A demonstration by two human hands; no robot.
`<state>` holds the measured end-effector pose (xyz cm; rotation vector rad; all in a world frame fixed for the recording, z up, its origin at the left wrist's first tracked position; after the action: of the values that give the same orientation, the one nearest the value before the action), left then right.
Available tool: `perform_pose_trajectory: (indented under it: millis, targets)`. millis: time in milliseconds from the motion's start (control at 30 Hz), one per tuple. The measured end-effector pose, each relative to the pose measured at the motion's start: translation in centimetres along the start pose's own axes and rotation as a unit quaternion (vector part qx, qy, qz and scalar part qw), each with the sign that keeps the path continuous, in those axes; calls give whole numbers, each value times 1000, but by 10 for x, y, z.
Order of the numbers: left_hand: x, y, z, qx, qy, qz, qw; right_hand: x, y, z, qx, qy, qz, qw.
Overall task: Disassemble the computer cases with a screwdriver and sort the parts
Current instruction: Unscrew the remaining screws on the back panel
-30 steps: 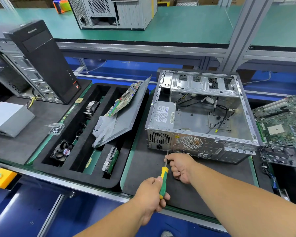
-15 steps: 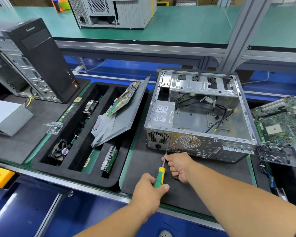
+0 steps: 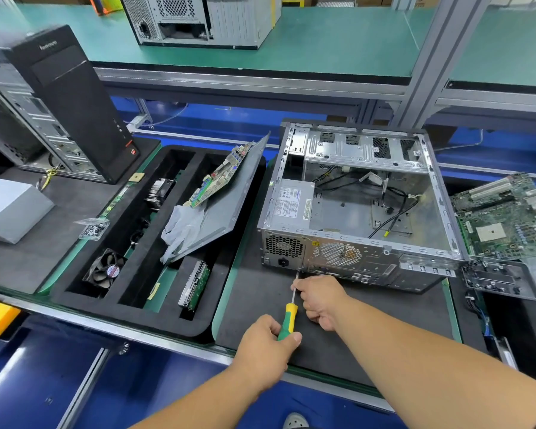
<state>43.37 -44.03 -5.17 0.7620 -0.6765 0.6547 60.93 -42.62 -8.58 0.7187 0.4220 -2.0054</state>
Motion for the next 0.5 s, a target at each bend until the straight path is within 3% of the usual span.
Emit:
perform_pose_trajectory:
  millis: [500]
  targets:
    - [0,2,1,14,-12,43,999,-3,0,4,29,4,3,1000]
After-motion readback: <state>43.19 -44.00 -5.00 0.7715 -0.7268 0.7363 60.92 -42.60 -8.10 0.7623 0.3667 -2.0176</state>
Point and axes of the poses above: each hand's wrist, its own z-axis away from the middle knuckle, its own y-axis out of the back of the hand, x = y × z, the point moved 6 cm from there along -z, towards the middle knuckle, and after that the axes turned 1 degree about x, right-handed, at the moved point
